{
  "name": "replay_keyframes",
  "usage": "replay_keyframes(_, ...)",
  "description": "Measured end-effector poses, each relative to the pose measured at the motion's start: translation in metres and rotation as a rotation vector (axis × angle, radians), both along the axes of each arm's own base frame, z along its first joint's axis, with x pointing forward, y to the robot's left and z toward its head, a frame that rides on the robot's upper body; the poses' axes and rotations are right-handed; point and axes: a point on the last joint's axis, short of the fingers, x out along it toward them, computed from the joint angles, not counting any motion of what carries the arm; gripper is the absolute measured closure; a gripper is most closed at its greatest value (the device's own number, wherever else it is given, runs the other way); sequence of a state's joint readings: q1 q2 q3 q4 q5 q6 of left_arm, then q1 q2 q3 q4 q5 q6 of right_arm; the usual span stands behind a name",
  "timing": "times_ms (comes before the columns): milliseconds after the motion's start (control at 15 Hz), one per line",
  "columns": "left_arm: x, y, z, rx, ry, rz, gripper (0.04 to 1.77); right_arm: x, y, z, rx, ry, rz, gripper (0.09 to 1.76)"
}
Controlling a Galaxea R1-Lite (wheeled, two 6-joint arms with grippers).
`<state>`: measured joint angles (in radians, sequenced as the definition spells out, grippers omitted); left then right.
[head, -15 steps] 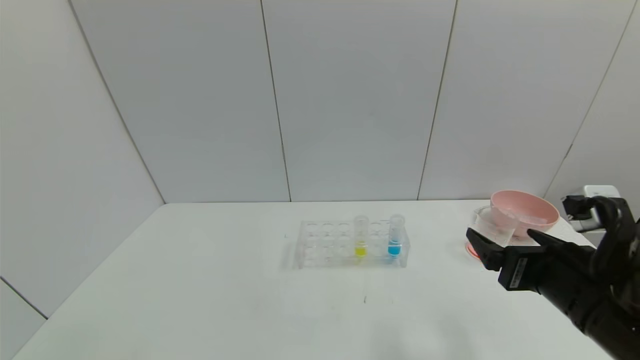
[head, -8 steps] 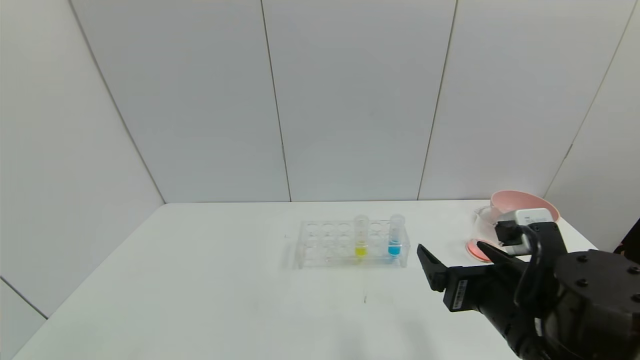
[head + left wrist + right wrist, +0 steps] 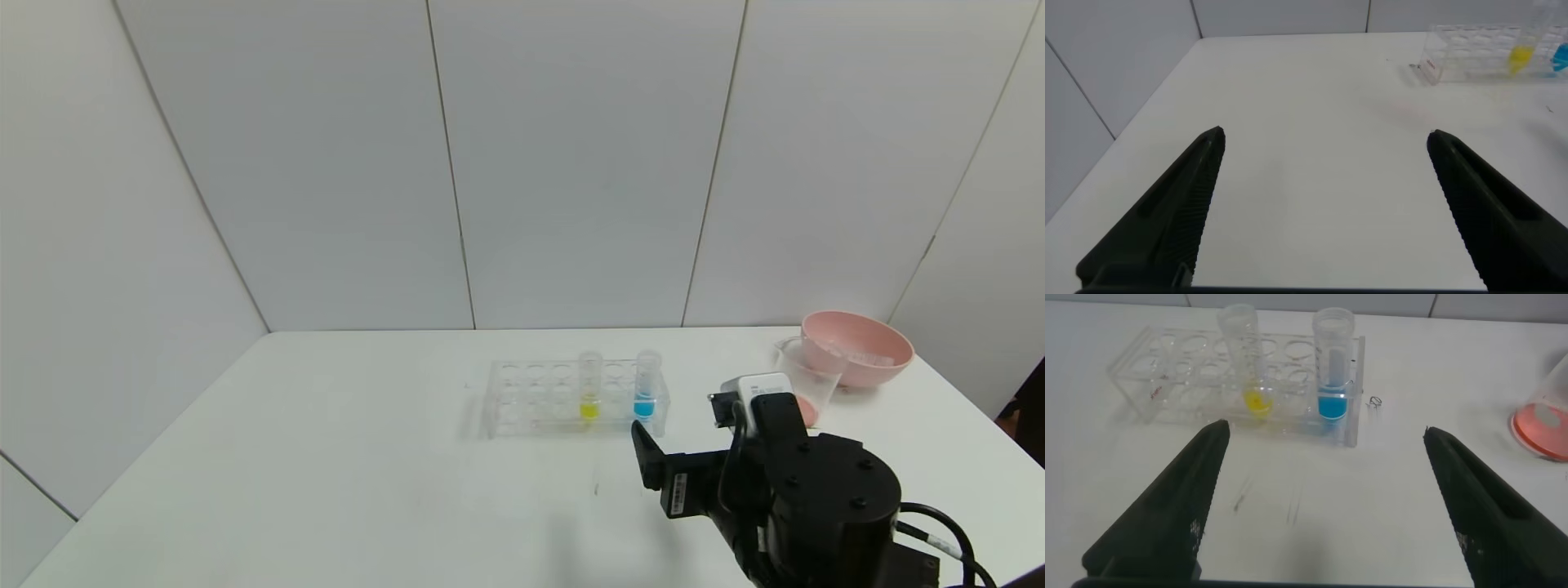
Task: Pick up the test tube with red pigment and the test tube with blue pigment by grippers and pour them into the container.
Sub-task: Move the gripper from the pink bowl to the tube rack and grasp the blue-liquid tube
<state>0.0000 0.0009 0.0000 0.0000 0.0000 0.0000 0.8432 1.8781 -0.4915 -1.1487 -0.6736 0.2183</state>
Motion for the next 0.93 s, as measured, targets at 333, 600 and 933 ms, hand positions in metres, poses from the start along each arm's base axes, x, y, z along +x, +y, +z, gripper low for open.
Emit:
replay_keyframes(333, 0.000, 0.000, 0.000, 0.000, 0.000, 0.000, 0.05, 0.013, 0.009, -0.009, -0.011, 0.009, -0.010, 0.15)
replay_keyframes(600, 0.000, 0.000, 0.000, 0.000, 0.000, 0.000, 0.05, 0.036, 0.017, -0.015, -0.025, -0.002, -0.032, 0.15)
replay_keyframes(933, 0.000, 0.000, 0.000, 0.000, 0.000, 0.000, 0.05, 0.087, 0.017, -0.020, -0.065, -0.040, -0.053, 0.14)
